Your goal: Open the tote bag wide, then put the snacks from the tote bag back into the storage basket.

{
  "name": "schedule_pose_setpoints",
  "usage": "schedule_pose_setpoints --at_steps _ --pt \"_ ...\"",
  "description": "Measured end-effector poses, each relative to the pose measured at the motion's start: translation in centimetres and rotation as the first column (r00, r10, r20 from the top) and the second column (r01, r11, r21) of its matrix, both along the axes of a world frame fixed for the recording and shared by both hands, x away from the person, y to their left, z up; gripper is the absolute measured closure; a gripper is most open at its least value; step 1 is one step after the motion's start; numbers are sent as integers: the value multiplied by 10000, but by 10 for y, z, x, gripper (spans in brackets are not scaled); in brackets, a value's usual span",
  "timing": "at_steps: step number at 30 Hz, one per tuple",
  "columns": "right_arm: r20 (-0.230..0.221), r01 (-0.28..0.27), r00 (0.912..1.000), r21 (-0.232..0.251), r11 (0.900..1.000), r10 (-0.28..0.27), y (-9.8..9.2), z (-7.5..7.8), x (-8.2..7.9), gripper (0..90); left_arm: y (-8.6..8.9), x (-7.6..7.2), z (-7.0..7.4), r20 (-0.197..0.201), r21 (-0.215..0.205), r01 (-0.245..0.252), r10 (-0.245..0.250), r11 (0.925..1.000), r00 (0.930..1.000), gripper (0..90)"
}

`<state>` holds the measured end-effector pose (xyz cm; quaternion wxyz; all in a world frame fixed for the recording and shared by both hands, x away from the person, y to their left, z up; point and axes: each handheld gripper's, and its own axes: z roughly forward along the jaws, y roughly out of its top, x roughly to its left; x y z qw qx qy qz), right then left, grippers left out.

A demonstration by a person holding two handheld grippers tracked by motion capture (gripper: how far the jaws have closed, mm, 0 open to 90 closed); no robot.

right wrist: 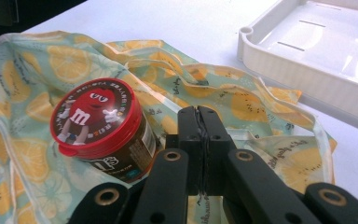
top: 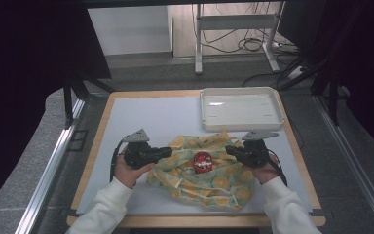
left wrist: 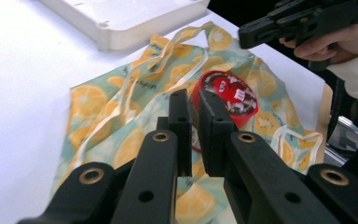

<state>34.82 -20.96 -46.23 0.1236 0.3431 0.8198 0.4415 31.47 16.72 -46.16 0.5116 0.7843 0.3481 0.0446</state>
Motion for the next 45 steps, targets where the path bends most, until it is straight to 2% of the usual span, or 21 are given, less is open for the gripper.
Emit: schedule_pose_setpoints --at_steps 8,10,12,14,15,17,18,19,23,31,45 --pt "96 -114 9999 22 9999 114 -1 4 -4 878 8 -5 -3 13 319 -259 259 9992 9997 836" --pt "63 -177 9998 58 9998 177 0 4 -5 868 9 -6 -4 25 435 -336 335 9985 9994 805" --pt "76 -286 9996 57 9996 286 1 4 -6 845 10 -9 -5 229 733 -585 570 9956 9981 773" --pt "118 -407 9991 39 9992 406 2 5 -7 779 9 -12 -6 413 1008 -797 758 9917 9963 667" --pt "89 -546 9985 33 9985 546 4 5 -8 695 9 -13 -7 476 1101 -934 886 9895 9949 557" --pt "44 -615 9981 15 9981 615 6 6 -10 619 11 -15 -9 411 1253 -1164 1121 9853 9928 470" --pt "85 -689 9976 -32 9976 689 6 6 -10 581 11 -15 -9 411 1253 -1164 1121 9853 9928 436" --pt "85 -689 9976 -32 9976 689 6 6 -10 581 12 -15 -10 354 1261 -1209 1173 9846 9925 436" --pt "213 -597 9980 -164 9981 600 12 7 -14 413 19 -18 -12 249 1328 -1385 1364 9814 9903 346" --pt "95 -513 9986 -332 9981 516 20 9 -16 299 20 -18 -15 162 1276 -1437 1428 9814 9896 312" --pt "-184 -543 9984 -864 9948 529 36 6 -19 221 19 -15 -18 126 1427 -1538 1536 9777 9881 299"
